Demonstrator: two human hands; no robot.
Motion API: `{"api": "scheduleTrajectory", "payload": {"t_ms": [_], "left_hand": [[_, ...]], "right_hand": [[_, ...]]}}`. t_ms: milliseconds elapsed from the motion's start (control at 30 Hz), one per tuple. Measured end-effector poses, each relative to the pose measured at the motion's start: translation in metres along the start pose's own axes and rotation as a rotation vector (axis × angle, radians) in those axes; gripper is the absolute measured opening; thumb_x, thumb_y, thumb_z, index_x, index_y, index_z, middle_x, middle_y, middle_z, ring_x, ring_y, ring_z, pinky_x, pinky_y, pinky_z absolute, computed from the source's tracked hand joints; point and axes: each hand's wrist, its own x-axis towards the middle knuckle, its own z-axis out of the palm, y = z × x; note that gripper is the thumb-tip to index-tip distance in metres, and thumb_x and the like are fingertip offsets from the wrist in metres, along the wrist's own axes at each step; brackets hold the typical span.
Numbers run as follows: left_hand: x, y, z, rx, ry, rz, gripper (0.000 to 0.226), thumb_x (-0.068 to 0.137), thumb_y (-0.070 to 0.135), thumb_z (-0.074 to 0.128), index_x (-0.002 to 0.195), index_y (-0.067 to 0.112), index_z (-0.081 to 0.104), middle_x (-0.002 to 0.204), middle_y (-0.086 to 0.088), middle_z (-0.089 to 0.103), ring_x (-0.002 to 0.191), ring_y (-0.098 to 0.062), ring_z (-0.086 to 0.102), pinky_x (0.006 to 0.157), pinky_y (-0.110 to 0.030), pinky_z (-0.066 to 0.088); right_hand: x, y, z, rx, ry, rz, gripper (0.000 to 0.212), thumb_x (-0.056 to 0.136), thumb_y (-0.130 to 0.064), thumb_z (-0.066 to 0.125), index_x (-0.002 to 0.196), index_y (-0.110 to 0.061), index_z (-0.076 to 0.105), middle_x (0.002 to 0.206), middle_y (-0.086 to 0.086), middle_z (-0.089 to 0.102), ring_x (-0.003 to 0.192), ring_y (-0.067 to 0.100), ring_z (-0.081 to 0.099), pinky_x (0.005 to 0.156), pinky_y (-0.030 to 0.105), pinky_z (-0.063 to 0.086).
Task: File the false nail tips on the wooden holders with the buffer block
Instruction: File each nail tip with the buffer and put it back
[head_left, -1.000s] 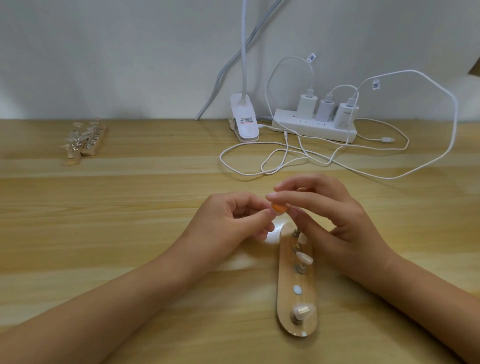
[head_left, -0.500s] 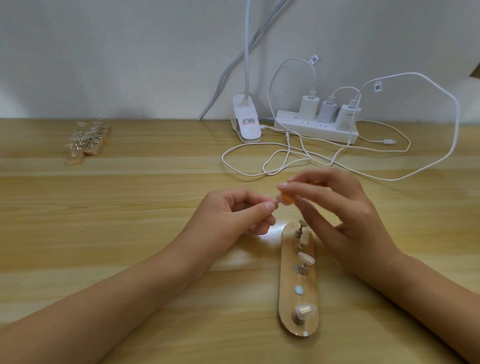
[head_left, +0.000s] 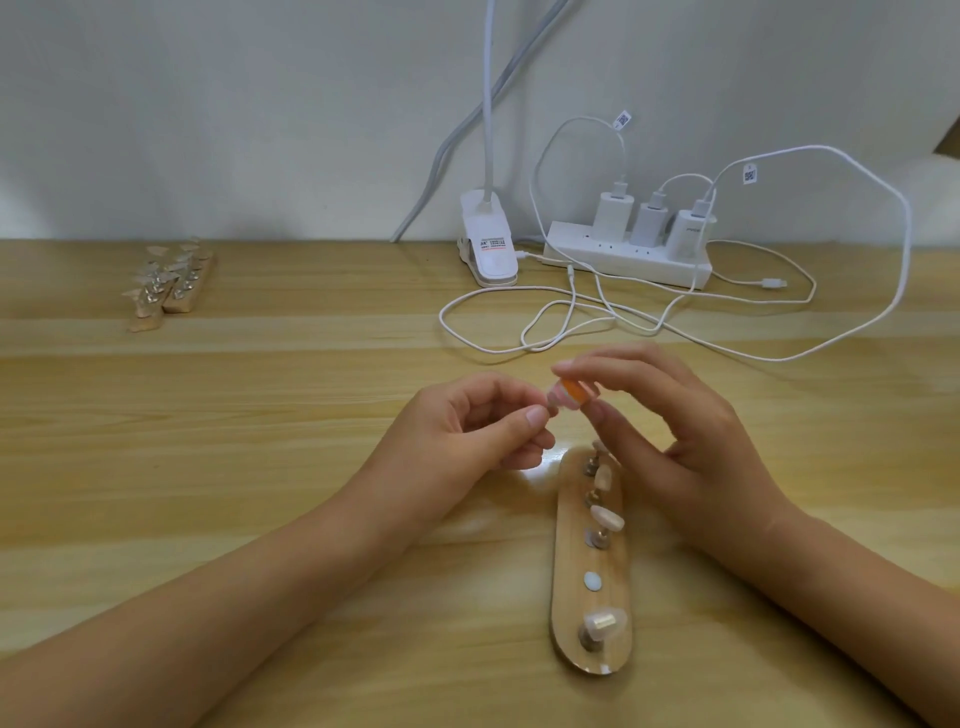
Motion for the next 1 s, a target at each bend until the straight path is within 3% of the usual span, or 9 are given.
{"api": "scheduleTrajectory", "payload": {"t_ms": [167, 367, 500, 767, 1000], "left_hand": [[-0.0005, 0.0002, 0.0007, 0.028, -0.023, 0.023, 0.010, 0.085, 0.015, 0.064, 0.092, 0.015, 0.072, 0.073, 0.003, 0.070, 0.073, -0.006, 0.067, 0.068, -0.015, 0.052], [-0.0011, 0.0011, 0.0019, -0.030, -0.002, 0.035, 0.014, 0.079, 0.015, 0.067, 0.091, 0.008, 0.064, 0.072, -0.006, 0.070, 0.064, -0.008, 0.067, 0.062, -0.014, 0.050], [-0.0020, 0.0010, 0.0023, -0.017, -0.011, 0.046, 0.018, 0.075, 0.020, 0.068, 0.087, 0.008, 0.063, 0.073, -0.005, 0.072, 0.067, -0.009, 0.068, 0.063, -0.016, 0.052], [-0.0021, 0.0016, 0.0016, -0.030, 0.013, 0.040, 0.017, 0.075, 0.021, 0.068, 0.085, 0.008, 0.064, 0.072, -0.006, 0.072, 0.064, -0.010, 0.067, 0.061, -0.016, 0.051], [-0.0020, 0.0017, 0.0011, -0.067, 0.003, 0.026, 0.014, 0.075, 0.019, 0.068, 0.085, 0.010, 0.064, 0.073, -0.007, 0.072, 0.067, -0.011, 0.068, 0.063, -0.018, 0.052]], "right_hand": [[-0.0010, -0.0028, 0.0022, 0.071, -0.001, -0.007, 0.027, 0.097, -0.008, 0.058, 0.122, -0.016, 0.060, 0.118, 0.001, 0.064, 0.116, 0.014, 0.060, 0.099, 0.024, 0.044], [-0.0012, -0.0037, 0.0034, 0.239, 0.049, 0.132, 0.024, 0.098, -0.019, 0.059, 0.122, -0.023, 0.060, 0.114, -0.002, 0.069, 0.110, 0.020, 0.065, 0.095, 0.031, 0.050], [-0.0010, -0.0042, 0.0042, 0.297, -0.009, 0.210, 0.025, 0.097, -0.021, 0.059, 0.120, -0.026, 0.059, 0.109, -0.008, 0.070, 0.108, 0.013, 0.067, 0.095, 0.024, 0.051], [-0.0005, -0.0055, 0.0039, 0.345, 0.028, 0.185, 0.024, 0.097, -0.020, 0.057, 0.121, -0.024, 0.058, 0.111, -0.008, 0.070, 0.109, 0.012, 0.067, 0.096, 0.020, 0.048], [-0.0011, -0.0049, 0.0034, 0.375, 0.040, 0.160, 0.023, 0.099, -0.024, 0.057, 0.122, -0.025, 0.057, 0.114, -0.007, 0.069, 0.112, 0.016, 0.067, 0.098, 0.024, 0.048]]}}
